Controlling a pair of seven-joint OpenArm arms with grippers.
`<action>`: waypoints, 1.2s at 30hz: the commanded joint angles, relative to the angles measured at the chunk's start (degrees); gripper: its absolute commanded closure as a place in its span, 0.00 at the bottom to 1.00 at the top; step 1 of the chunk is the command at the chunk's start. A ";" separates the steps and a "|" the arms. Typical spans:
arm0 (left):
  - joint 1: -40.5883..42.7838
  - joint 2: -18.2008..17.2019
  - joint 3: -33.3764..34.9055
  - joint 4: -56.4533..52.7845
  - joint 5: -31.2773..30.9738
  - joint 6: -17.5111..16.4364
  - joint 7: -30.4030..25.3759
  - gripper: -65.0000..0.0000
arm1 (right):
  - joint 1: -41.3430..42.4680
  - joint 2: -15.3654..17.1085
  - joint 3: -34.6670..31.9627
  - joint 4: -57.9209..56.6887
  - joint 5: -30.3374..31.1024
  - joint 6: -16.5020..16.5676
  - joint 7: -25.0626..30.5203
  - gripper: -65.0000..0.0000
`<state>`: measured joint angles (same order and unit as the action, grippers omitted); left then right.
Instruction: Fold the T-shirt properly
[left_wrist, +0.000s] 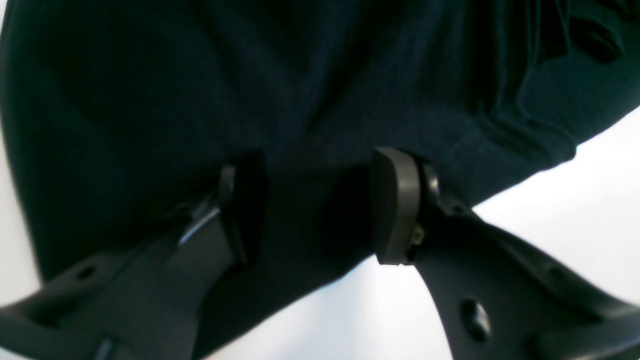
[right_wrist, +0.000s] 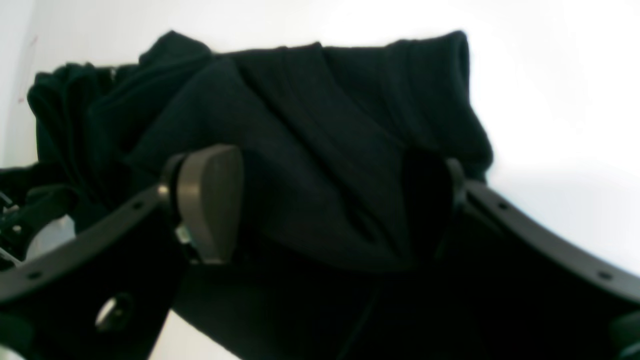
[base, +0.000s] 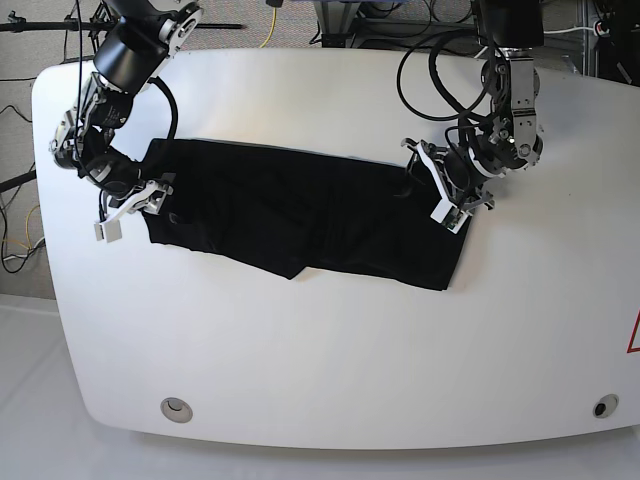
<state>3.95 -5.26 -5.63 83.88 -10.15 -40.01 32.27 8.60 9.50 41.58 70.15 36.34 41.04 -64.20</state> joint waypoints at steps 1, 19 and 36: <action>-0.43 -0.40 -0.23 0.68 0.07 0.01 0.31 0.53 | 0.62 1.08 0.89 1.08 -0.92 -1.04 -1.80 0.27; 0.46 -0.46 0.17 0.31 0.00 0.01 0.23 0.53 | -0.79 -2.12 -0.39 3.20 -2.63 -1.04 0.99 0.26; 0.93 -0.68 0.09 0.45 -0.06 0.01 0.18 0.53 | -2.51 -4.83 -1.96 7.03 -2.49 -1.04 0.21 0.26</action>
<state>4.95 -5.48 -5.52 83.83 -10.85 -40.10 31.33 5.58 4.29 39.68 76.82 34.74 40.29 -62.78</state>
